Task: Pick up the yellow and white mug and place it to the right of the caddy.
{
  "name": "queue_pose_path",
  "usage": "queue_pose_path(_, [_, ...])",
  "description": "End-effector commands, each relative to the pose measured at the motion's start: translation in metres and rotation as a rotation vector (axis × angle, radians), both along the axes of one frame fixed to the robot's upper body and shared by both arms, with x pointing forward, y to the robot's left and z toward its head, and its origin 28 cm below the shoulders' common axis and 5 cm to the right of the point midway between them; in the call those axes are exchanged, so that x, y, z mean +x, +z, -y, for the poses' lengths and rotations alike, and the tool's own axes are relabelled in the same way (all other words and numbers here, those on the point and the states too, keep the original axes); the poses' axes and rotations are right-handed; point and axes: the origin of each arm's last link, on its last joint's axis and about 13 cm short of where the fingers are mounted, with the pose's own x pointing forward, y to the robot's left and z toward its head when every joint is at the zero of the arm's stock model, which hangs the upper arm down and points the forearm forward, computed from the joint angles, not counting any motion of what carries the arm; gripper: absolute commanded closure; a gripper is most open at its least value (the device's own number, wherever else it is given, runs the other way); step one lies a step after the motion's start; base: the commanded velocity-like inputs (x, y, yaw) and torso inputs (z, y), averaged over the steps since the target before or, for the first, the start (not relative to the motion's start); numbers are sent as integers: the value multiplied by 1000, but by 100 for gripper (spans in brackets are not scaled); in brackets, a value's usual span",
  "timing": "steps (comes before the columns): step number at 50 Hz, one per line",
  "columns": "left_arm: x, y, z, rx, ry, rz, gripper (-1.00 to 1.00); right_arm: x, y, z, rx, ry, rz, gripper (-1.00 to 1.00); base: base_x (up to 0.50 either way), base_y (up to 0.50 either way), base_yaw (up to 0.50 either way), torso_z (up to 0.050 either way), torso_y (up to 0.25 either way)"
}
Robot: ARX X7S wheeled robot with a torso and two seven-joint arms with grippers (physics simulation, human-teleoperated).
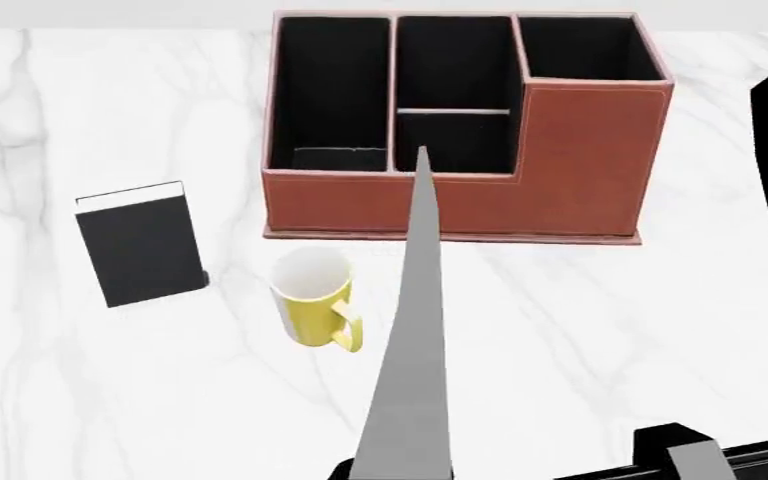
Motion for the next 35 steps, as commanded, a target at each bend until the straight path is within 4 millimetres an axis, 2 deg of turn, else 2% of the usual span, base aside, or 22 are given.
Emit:
queue_pose_path(1, [-6, 3, -3, -12, 49, 32, -100, -1, -1, 2, 20, -7, -6, -100, 0, -141, 0, 0, 0])
queue_pose_path(35, [-4, 2, -2, -9, 33, 9, -100, -1, -4, 2, 16, -4, -20, -100, 0, -123, 0, 0, 0])
